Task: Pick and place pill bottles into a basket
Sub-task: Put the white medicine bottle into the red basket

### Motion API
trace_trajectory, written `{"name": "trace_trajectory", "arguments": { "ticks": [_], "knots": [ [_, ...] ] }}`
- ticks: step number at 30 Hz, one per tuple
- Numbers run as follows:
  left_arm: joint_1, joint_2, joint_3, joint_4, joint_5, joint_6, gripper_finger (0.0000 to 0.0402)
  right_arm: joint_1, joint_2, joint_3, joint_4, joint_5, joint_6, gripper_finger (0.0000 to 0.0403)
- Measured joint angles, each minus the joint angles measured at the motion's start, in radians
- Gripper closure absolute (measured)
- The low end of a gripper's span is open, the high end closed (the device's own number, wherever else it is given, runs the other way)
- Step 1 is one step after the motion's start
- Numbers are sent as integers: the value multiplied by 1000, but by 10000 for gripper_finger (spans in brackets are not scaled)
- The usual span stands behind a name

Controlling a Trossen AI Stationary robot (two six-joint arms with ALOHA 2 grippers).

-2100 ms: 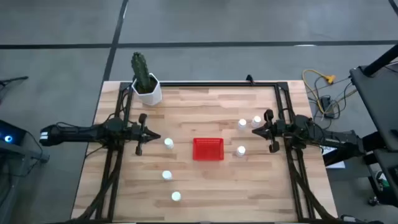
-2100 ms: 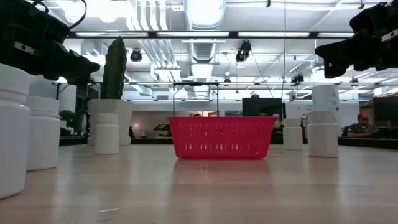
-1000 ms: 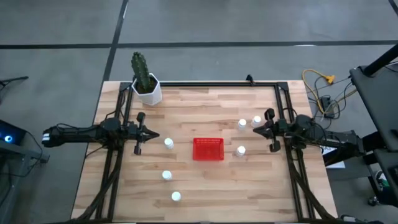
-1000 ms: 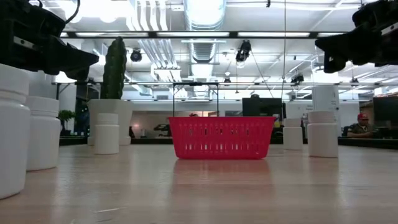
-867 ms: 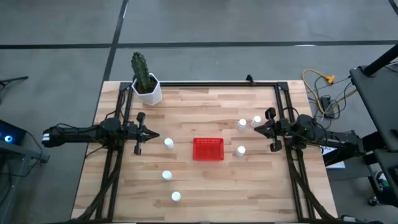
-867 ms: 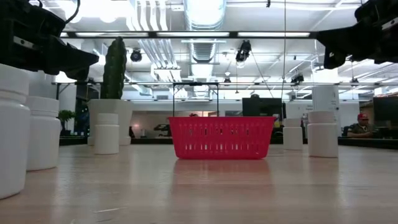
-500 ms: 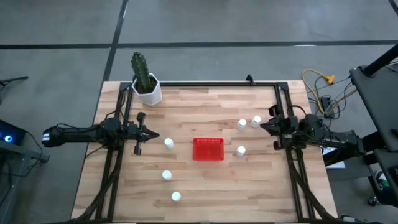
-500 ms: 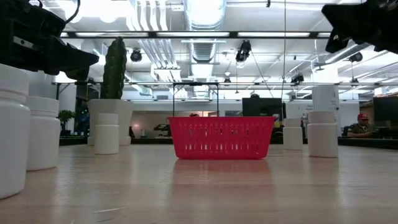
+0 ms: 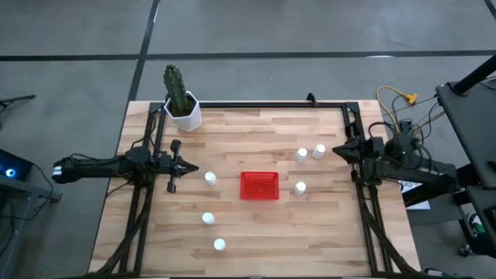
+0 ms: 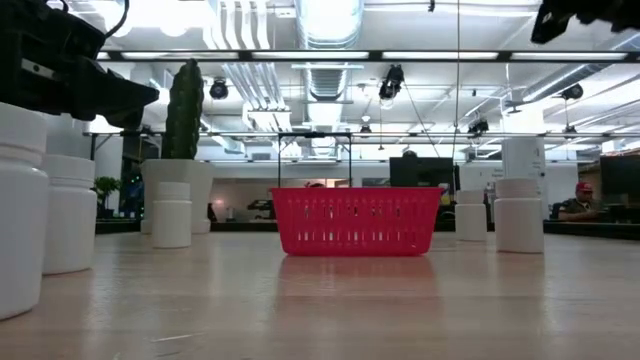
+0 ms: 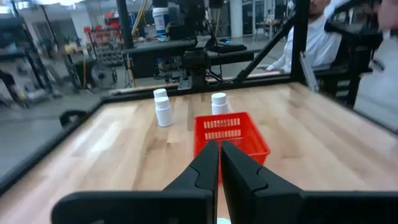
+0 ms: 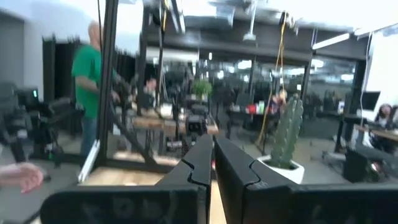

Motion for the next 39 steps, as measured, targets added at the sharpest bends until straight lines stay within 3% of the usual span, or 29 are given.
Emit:
{"name": "trace_trajectory", "arguments": {
  "ticks": [9,29,39],
  "knots": [
    [0,0,0,0,0,56,402,0,214,331,-310,55,-58,394],
    [0,0,0,0,-2,55,402,0,779,927,-879,53,-114,394],
    [0,0,0,0,-2,55,402,0,978,1203,-1188,51,-165,394]
  ]
}}
